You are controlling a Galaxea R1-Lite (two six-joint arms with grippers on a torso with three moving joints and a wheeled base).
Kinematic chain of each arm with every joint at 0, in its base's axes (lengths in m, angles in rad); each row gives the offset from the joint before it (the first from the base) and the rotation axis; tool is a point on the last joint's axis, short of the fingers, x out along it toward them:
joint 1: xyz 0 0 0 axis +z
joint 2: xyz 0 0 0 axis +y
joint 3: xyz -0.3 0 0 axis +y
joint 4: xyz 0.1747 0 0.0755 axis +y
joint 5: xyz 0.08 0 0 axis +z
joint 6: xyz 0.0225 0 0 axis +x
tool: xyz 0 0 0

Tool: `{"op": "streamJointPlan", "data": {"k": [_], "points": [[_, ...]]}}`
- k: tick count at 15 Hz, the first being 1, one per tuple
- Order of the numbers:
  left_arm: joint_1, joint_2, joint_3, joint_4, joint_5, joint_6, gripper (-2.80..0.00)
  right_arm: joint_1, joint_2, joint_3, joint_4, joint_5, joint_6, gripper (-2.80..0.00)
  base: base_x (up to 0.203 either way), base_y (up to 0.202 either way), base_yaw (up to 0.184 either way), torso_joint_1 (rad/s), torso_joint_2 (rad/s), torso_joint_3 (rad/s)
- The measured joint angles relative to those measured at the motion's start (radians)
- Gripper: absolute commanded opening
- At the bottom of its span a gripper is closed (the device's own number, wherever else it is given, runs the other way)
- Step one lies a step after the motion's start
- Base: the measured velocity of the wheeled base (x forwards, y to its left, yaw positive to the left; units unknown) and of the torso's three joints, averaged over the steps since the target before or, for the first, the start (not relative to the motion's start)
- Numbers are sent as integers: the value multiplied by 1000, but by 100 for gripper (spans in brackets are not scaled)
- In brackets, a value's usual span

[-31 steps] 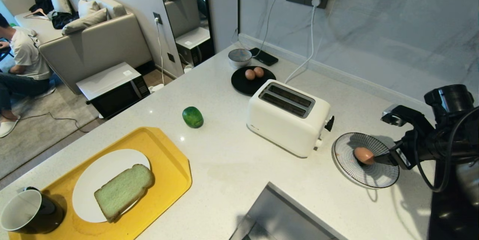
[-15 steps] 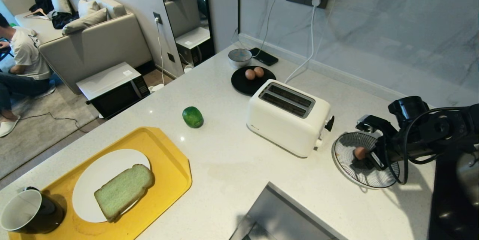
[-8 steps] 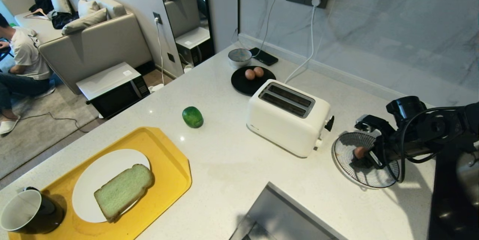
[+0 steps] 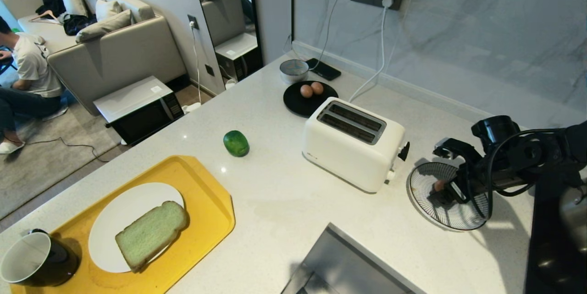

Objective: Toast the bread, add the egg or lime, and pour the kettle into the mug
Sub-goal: Pick up the egg

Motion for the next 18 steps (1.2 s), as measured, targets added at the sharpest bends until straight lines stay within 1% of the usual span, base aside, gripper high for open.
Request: {"op": "streamJointPlan", "data": {"k": [5, 6, 18], "points": [[0, 0, 0, 0, 0, 0, -280, 0, 6, -1, 0, 0, 0, 0, 0, 0, 0, 0, 0, 0], [0, 0, 0, 0, 0, 0, -280, 0, 6, -1, 0, 0, 0, -280, 0, 0, 0, 0, 0, 0], [0, 0, 0, 0, 0, 0, -280, 1, 5, 14, 1, 0, 1, -280, 0, 0, 0, 0, 0, 0]]}}
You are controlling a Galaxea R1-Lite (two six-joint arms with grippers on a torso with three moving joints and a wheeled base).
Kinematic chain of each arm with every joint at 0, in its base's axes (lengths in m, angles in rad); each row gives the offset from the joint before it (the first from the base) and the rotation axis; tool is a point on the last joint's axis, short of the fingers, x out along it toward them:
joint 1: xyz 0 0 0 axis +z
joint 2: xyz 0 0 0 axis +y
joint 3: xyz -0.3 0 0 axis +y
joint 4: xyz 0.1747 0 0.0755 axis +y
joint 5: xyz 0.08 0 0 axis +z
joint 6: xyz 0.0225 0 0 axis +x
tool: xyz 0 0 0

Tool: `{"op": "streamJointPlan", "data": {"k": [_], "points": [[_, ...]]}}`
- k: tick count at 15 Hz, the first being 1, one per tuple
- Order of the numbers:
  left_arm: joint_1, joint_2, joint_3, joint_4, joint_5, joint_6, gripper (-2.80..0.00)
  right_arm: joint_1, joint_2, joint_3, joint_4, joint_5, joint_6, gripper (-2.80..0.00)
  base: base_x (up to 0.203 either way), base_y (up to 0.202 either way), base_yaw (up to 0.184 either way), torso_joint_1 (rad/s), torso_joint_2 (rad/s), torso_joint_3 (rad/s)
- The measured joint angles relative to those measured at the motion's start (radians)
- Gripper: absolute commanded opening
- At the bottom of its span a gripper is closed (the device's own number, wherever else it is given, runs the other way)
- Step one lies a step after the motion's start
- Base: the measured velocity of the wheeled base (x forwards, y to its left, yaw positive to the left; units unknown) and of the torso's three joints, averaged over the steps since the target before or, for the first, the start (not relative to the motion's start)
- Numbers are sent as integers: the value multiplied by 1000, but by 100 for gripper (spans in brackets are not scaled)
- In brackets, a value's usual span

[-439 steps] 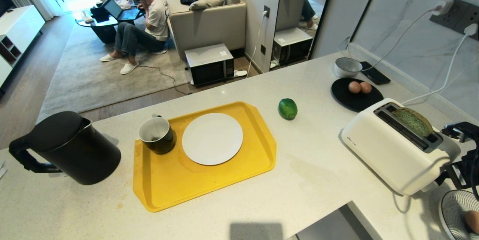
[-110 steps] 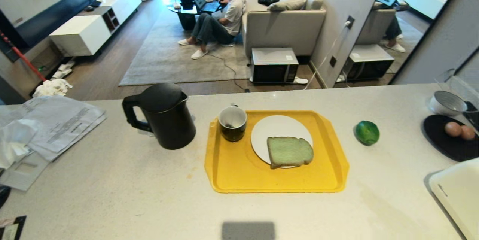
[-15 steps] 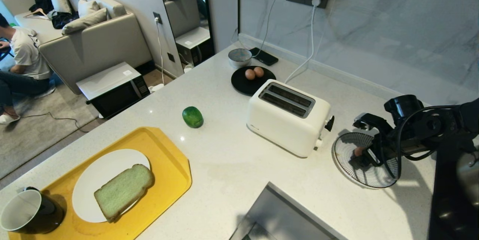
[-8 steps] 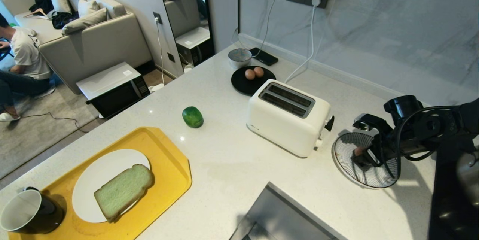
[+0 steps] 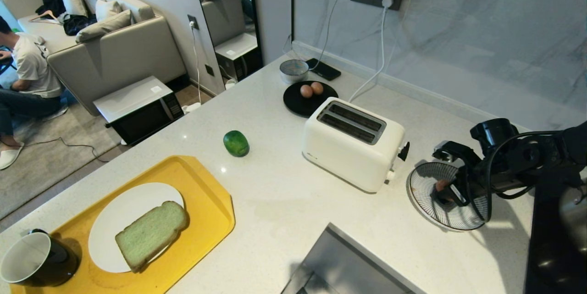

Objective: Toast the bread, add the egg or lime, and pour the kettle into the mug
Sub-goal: Pick up the egg, then put the egg in the bowl

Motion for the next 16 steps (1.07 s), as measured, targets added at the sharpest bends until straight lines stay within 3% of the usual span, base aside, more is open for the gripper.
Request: {"op": "streamJointPlan", "data": {"k": [7, 11, 16], "points": [[0, 0, 0, 0, 0, 0, -280, 0, -79, 8, 4, -11, 9, -280, 0, 0, 0, 0, 0, 0], [0, 0, 0, 0, 0, 0, -280, -2, -184, 36, 5, -58, 27, -280, 0, 0, 0, 0, 0, 0], [0, 0, 0, 0, 0, 0, -280, -5, -359, 105, 6, -62, 40, -280, 0, 0, 0, 0, 0, 0]]}}
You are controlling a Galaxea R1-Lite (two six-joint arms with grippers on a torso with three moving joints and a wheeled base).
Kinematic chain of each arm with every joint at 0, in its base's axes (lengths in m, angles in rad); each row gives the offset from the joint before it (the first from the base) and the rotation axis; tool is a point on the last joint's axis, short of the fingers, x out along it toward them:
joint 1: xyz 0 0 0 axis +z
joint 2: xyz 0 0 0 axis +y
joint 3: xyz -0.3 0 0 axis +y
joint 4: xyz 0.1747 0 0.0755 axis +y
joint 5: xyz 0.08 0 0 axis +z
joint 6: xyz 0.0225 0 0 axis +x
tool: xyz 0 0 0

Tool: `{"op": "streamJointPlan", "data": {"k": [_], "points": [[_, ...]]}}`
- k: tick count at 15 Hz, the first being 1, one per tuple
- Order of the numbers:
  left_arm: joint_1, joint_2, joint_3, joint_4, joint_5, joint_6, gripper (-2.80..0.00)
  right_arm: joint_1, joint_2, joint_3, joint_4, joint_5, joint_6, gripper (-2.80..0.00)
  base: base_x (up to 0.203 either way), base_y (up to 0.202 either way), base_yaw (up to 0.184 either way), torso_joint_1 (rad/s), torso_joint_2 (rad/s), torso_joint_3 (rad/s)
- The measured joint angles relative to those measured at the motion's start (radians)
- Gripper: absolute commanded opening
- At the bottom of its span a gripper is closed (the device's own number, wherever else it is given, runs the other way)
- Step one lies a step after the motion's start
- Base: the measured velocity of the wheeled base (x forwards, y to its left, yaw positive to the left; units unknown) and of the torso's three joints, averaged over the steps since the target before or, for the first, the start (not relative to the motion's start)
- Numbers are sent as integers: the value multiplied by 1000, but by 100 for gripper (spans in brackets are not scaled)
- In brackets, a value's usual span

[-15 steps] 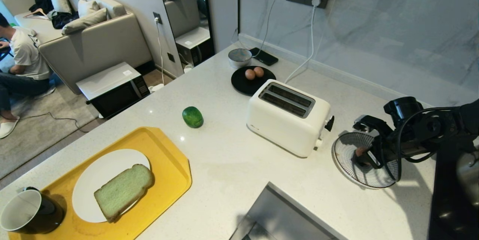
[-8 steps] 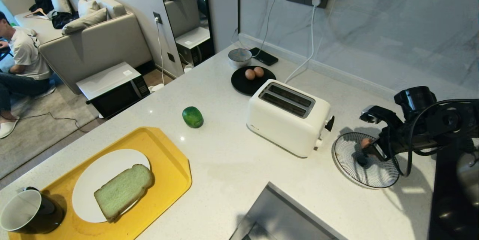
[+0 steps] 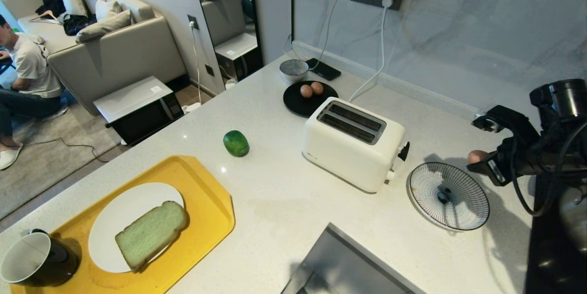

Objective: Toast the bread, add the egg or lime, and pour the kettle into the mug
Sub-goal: Put the egg in the bowl

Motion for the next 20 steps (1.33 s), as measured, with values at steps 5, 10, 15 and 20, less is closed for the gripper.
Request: {"op": "streamJointPlan", "data": {"k": [5, 10, 15, 20], "points": [[0, 0, 0, 0, 0, 0, -280, -2, -197, 78, -2, 1, 2, -280, 0, 0, 0, 0, 0, 0], [0, 0, 0, 0, 0, 0, -280, -7, -372, 147, -1, 0, 2, -280, 0, 0, 0, 0, 0, 0], [0, 0, 0, 0, 0, 0, -280, -9, -508, 214, -1, 2, -4, -280, 0, 0, 0, 0, 0, 0], [0, 0, 0, 0, 0, 0, -280, -4, -543, 227, -1, 7, -6, -280, -2, -3, 21, 0, 0, 2]]}}
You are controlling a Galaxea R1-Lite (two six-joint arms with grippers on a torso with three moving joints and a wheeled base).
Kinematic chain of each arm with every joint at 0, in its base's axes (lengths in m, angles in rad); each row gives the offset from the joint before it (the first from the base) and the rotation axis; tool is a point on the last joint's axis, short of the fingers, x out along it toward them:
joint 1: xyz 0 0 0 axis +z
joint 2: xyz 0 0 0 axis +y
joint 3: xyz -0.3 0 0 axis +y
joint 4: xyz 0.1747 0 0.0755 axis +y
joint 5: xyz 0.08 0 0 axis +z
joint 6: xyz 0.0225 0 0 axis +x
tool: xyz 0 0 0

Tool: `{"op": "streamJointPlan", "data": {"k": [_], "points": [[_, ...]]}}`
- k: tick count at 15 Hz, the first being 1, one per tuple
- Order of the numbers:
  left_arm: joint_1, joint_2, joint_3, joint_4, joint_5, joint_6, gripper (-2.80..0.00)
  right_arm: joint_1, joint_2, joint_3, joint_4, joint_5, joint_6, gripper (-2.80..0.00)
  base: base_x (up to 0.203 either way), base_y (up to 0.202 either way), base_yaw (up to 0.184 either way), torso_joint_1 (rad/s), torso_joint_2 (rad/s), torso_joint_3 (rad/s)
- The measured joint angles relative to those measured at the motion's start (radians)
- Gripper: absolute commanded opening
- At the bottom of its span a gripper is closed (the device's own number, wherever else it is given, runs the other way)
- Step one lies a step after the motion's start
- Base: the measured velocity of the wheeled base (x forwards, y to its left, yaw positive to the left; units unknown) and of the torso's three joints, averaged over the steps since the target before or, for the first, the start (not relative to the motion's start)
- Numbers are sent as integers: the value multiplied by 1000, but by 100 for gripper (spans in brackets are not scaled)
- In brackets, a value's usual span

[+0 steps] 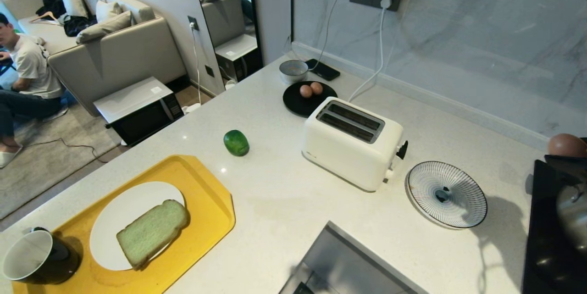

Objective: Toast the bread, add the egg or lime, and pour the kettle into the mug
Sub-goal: Put the egg in the bowl

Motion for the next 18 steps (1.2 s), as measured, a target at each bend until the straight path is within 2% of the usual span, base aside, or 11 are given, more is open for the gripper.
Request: {"op": "streamJointPlan", "data": {"k": [18], "points": [[0, 0, 0, 0, 0, 0, -280, 10, -7, 4, -3, 0, -1, -280, -1, -8, 172, 2, 2, 1]]}}
